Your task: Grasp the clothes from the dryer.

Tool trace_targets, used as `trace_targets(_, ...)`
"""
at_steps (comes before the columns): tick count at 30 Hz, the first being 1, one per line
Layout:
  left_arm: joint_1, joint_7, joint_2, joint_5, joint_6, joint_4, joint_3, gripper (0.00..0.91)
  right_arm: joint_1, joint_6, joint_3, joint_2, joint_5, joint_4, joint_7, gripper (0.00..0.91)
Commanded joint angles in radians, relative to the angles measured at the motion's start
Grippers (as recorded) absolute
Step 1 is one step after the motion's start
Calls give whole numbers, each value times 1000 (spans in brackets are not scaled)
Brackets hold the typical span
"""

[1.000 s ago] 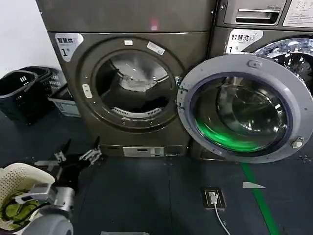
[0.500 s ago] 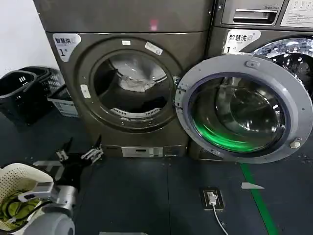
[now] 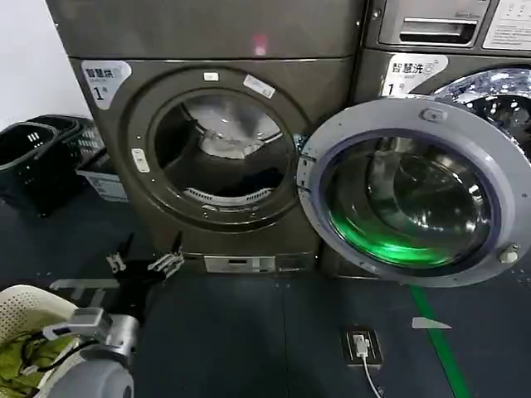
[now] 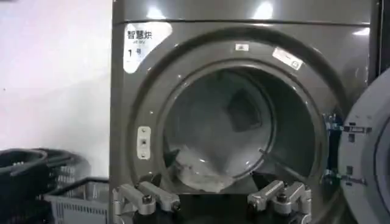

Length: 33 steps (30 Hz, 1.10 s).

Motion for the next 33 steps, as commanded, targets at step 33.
trace_targets(33, -12, 17, 9, 0, -8, 19, 17, 907, -7, 6, 11, 27, 0, 15, -4, 907)
